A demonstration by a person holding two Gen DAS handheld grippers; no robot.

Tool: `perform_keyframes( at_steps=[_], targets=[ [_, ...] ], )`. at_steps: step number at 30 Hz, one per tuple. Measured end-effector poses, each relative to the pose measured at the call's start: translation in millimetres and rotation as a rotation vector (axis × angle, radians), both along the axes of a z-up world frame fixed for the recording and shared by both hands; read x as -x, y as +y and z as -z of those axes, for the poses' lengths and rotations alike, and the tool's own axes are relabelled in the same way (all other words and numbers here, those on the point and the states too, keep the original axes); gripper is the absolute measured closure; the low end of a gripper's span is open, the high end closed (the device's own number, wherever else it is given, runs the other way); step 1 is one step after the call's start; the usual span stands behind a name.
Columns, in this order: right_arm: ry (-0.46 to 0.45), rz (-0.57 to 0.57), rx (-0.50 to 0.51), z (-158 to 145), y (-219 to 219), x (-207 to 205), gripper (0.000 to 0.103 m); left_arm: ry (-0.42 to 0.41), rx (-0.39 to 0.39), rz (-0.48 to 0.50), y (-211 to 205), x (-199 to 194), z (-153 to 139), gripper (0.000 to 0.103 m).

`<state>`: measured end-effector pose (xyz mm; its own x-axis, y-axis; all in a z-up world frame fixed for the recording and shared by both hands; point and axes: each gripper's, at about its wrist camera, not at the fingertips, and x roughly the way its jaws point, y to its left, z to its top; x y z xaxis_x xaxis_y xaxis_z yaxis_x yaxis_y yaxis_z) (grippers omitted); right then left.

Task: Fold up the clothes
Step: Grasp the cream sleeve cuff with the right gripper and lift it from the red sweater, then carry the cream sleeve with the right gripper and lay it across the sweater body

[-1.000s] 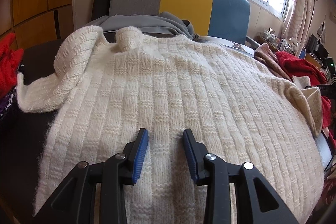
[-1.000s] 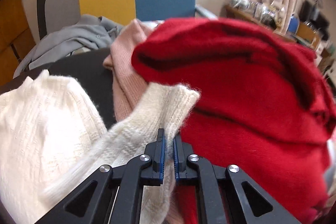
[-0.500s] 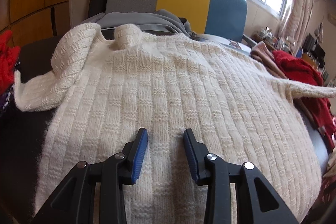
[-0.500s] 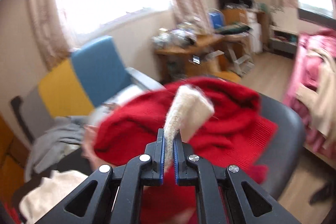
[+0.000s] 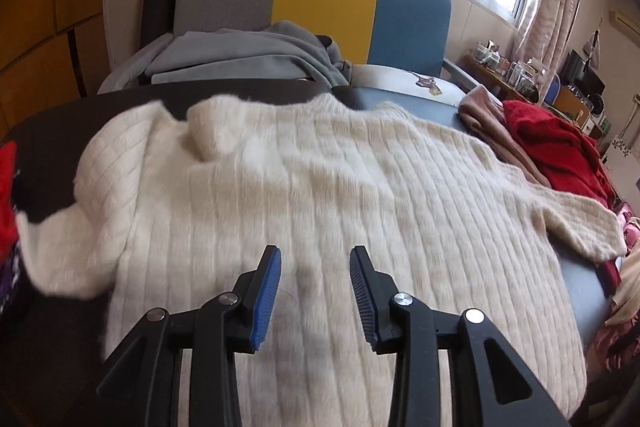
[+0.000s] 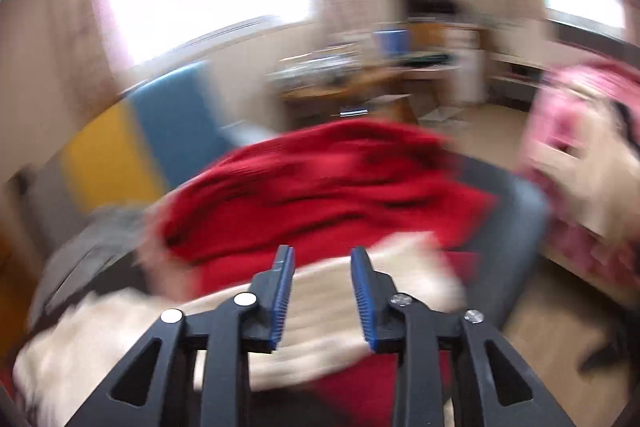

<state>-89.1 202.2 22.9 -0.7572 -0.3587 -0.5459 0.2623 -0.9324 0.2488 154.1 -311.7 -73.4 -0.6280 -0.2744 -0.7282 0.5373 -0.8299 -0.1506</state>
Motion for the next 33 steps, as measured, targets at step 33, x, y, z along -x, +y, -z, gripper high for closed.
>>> perform_keyframes(
  at_steps=[33],
  targets=[
    [-0.161, -0.486, 0.122, 61, -251, -11, 0.051, -0.077, -0.019, -0.155, -67, 34, 40, 0.064]
  ],
)
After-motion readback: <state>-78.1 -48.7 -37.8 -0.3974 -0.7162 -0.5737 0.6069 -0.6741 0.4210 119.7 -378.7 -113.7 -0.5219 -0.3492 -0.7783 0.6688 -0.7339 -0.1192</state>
